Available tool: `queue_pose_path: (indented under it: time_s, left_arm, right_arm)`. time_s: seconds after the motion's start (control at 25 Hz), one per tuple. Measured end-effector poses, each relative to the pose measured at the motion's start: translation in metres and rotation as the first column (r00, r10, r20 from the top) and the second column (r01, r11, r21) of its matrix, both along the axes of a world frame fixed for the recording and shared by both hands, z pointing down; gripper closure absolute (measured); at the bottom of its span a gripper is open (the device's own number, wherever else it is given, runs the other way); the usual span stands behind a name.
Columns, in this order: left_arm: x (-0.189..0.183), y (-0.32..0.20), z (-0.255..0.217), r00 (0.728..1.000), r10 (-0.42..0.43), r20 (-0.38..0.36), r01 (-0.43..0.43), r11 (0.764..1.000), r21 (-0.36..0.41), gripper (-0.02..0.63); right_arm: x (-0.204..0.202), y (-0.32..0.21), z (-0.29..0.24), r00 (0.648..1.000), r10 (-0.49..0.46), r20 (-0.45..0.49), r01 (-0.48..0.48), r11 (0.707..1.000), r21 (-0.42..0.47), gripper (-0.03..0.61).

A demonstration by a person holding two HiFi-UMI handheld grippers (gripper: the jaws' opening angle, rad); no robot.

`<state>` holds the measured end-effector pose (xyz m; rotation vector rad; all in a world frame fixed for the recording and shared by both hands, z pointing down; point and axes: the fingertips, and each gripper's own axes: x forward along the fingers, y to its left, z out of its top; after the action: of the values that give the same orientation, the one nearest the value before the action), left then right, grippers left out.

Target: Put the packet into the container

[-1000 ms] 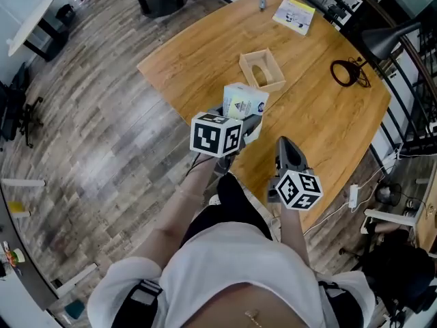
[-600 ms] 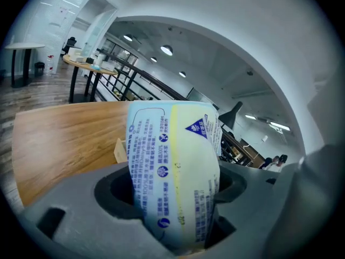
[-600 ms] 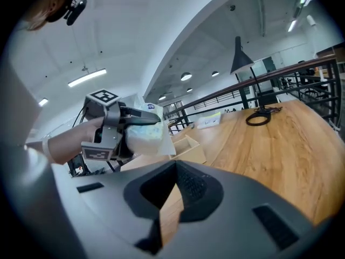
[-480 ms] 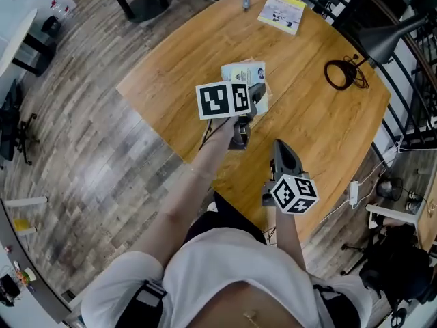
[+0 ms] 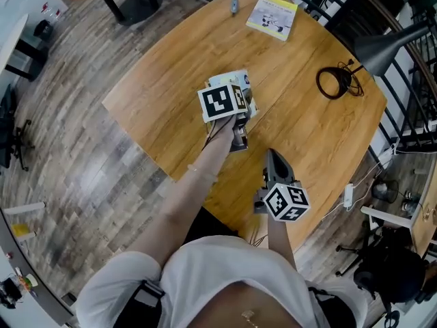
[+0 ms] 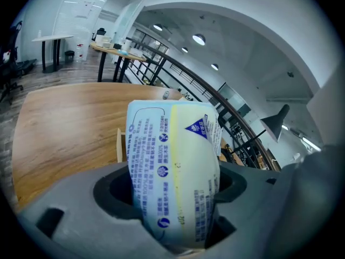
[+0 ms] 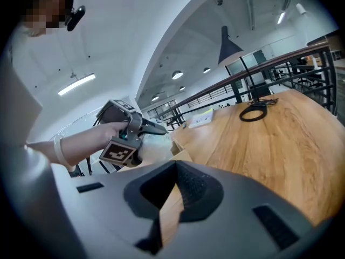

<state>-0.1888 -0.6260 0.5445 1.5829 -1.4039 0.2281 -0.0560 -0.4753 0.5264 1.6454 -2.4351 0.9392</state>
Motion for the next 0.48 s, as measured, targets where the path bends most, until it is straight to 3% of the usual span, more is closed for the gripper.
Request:
queue_pose_path:
  time_s: [0.48]
  left_arm:
    - [0.000,-0.005,0.035,0.994,-0.109,-0.011,0.105,0.979,-0.172,0.265]
  right_arm:
    - [0.006,-0.006,0.001,1.000,0.018,-0.013,-0.018,1.000,-0.020,0.568]
